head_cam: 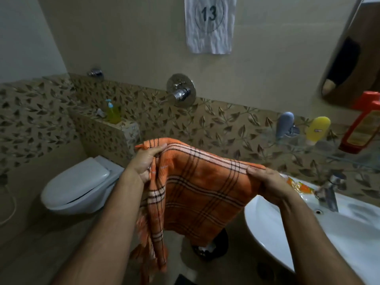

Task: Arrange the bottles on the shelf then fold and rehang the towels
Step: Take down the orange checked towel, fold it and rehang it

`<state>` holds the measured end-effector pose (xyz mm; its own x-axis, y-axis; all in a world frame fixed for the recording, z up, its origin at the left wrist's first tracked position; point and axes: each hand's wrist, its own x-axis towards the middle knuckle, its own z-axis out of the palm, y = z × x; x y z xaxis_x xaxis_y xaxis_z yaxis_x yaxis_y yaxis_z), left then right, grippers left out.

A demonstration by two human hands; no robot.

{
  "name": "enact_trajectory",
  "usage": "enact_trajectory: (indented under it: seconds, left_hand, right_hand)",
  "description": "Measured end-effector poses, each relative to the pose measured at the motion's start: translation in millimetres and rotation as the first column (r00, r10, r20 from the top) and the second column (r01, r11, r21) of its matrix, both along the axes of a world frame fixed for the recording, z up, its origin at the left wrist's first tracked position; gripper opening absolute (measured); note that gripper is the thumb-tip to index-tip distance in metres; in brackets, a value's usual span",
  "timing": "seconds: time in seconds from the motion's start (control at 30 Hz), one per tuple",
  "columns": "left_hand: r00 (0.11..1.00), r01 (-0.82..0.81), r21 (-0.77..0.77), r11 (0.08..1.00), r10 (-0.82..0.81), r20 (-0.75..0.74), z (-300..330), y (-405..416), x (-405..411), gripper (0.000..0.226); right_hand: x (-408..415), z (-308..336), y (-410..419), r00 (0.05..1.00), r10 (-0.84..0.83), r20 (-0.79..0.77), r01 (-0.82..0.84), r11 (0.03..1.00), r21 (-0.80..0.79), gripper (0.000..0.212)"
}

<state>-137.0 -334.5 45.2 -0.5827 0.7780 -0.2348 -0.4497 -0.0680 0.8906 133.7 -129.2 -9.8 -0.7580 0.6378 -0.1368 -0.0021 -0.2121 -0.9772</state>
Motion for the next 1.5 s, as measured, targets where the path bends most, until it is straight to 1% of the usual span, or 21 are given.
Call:
enact_trajectory:
  seconds: [0.07, 0.1, 0.17, 0.23, 0.27, 0.37, 0.4, 0.5, 0.53, 0.6, 0.7, 0.77, 0.83, 0.87, 0.93, 0.97, 1.07, 1.2, 1.3, 1.4, 1.5]
  left_hand:
    - [1.000, -0.009, -0.052, 0.999, 0.007, -0.027, -1, -11, -8, 0.015]
    - [0.999, -0.013, -0.059, 0.998, 0.010, -0.044, 0, -15, -13, 0.015]
    - [0.999, -0.013, -0.057, 0.998, 0.010, -0.052, -1, -22, -20, 0.017]
    - [0.999, -0.009, -0.059, 0.998, 0.006, -0.039, -4, -29, -24, 0.019]
    - [0.999, -0.008, -0.076, 0.997, 0.006, -0.036, -6, -33, -26, 0.020]
    - [0.999, -0.011, -0.142, 0.990, 0.004, -0.048, -13, -51, -34, 0.017]
    - [0.998, -0.007, -0.170, 0.985, -0.004, -0.064, -15, -58, -38, 0.015]
    - [0.990, -0.011, -0.250, 0.968, -0.025, -0.139, -17, -76, -56, 0.011]
    - [0.986, -0.018, -0.265, 0.964, -0.027, -0.165, -16, -80, -62, 0.013]
    - [0.980, -0.033, -0.274, 0.961, -0.023, -0.197, -15, -87, -72, 0.016]
    - [0.989, 0.011, -0.134, 0.991, -0.031, -0.145, -14, -95, -79, 0.024]
    - [0.991, 0.035, 0.076, 0.996, -0.025, -0.130, -20, -99, -84, 0.049]
    - [0.995, 0.053, 0.266, 0.963, -0.029, -0.095, -37, -101, -84, 0.072]
    - [0.993, 0.085, 0.287, 0.954, -0.060, -0.097, -47, -101, -79, 0.077]
    - [0.991, 0.109, 0.204, 0.973, -0.089, -0.104, -65, -96, -68, 0.085]
    - [0.991, 0.101, 0.165, 0.981, -0.085, -0.103, -72, -92, -64, 0.081]
    - [0.988, -0.008, 0.073, 0.997, 0.019, -0.152, -73, -83, -59, 0.039]
    - [0.972, -0.095, -0.023, 0.995, 0.088, -0.216, -61, -77, -64, 0.011]
    - [0.956, -0.105, -0.064, 0.992, 0.083, -0.281, -48, -74, -63, 0.005]
    - [0.934, -0.140, -0.047, 0.989, 0.116, -0.337, -36, -70, -57, 0.004]
    - [0.903, -0.199, -0.029, 0.980, 0.172, -0.393, -28, -65, -52, 0.006]
  right_hand:
    - [-5, 7, -3, 0.994, -0.010, -0.106, 0.008, 1.000, -0.016, 0.036]
    - [-5, 12, -3, 0.987, -0.022, -0.158, 0.016, 0.999, -0.038, 0.030]
    - [-4, 13, -7, 0.985, 0.028, -0.172, -0.044, 0.995, -0.086, 0.030]
    - [-5, 7, -15, 0.989, 0.142, -0.050, -0.145, 0.988, -0.045, 0.056]
    - [-8, 3, -19, 0.987, 0.162, 0.012, -0.162, 0.986, -0.028, 0.063]
    - [-20, 12, -25, 0.995, 0.100, 0.028, -0.099, 0.994, -0.043, 0.041]
    - [-23, 17, -27, 0.996, 0.085, 0.037, -0.083, 0.996, -0.042, 0.040]
    - [-34, 34, -34, 0.997, 0.072, 0.038, -0.072, 0.997, -0.021, 0.056]
    - [-38, 41, -38, 0.997, 0.070, 0.037, -0.070, 0.997, -0.013, 0.052]
    - [-45, 54, -47, 0.998, 0.067, 0.013, -0.067, 0.998, 0.014, 0.030]
    - [-55, 76, -57, 0.997, 0.054, -0.048, -0.052, 0.998, 0.043, 0.018]
    - [-61, 88, -60, 0.996, 0.024, -0.090, -0.018, 0.998, 0.067, 0.017]
    - [-65, 98, -63, 0.992, -0.002, -0.129, 0.013, 0.996, 0.086, 0.017]
    - [-66, 101, -64, 0.991, -0.010, -0.135, 0.024, 0.995, 0.100, 0.017]
    - [-69, 101, -64, 0.993, -0.032, -0.113, 0.047, 0.990, 0.132, 0.018]
    - [-70, 99, -64, 0.995, -0.040, -0.093, 0.052, 0.989, 0.139, 0.018]
    - [-69, 85, -61, 0.997, -0.066, -0.032, 0.070, 0.987, 0.145, 0.021]
    - [-61, 73, -55, 0.991, -0.118, 0.069, 0.103, 0.976, 0.192, 0.017]
    - [-54, 64, -45, 0.966, -0.154, 0.208, 0.100, 0.963, 0.249, 0.018]
    - [-48, 59, -38, 0.916, -0.218, 0.337, 0.099, 0.936, 0.337, 0.023]
    - [-48, 58, -34, 0.842, -0.363, 0.399, 0.121, 0.847, 0.517, 0.030]
